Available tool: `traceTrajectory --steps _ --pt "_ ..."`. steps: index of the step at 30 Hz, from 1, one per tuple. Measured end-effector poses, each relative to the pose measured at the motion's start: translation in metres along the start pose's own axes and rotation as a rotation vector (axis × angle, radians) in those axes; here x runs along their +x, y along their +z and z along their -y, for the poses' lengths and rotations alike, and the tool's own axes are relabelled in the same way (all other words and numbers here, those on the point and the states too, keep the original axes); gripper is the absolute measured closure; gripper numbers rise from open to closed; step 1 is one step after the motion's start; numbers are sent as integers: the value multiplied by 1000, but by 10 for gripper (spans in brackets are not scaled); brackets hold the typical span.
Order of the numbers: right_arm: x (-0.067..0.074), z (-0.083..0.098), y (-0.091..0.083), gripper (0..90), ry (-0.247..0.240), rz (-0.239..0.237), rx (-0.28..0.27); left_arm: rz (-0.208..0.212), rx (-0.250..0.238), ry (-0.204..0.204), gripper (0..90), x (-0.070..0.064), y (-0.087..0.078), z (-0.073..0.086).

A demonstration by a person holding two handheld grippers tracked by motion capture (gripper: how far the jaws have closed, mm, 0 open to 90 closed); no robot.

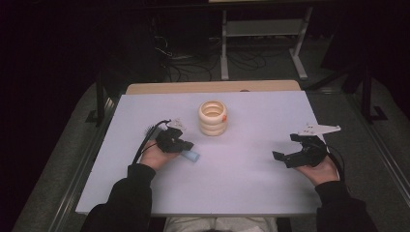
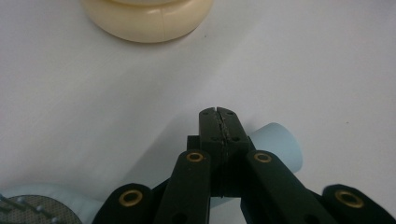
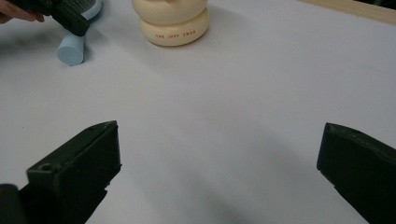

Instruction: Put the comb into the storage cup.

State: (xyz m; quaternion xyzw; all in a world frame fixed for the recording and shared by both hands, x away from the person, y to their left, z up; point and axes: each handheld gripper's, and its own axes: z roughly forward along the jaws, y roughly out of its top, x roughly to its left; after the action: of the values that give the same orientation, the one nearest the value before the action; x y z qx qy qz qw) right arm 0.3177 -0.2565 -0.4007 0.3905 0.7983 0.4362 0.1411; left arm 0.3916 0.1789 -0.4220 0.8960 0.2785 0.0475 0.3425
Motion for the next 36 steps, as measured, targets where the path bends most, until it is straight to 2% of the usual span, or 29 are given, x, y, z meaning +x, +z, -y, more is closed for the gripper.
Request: traceTrajectory --steps 9,11,16,20,24,36 --pt "1 0 1 0 -5 -6 9 3 3 -4 900 1 0 3" --pt "2 0 1 0 -6 -6 10 4 18 -10 900 2 2 5" --pt "1 0 0 0 -2 -9 9 -23 71 36 900 -4 -2 9" --pt "1 0 1 0 0 -13 11 -22 72 37 900 -5 -6 13" --pt "2 0 2 0 -3 -14 15 -6 72 19 900 -3 -8 17" --pt "2 0 1 0 -1 -14 10 -3 92 29 900 -2 -21 32"
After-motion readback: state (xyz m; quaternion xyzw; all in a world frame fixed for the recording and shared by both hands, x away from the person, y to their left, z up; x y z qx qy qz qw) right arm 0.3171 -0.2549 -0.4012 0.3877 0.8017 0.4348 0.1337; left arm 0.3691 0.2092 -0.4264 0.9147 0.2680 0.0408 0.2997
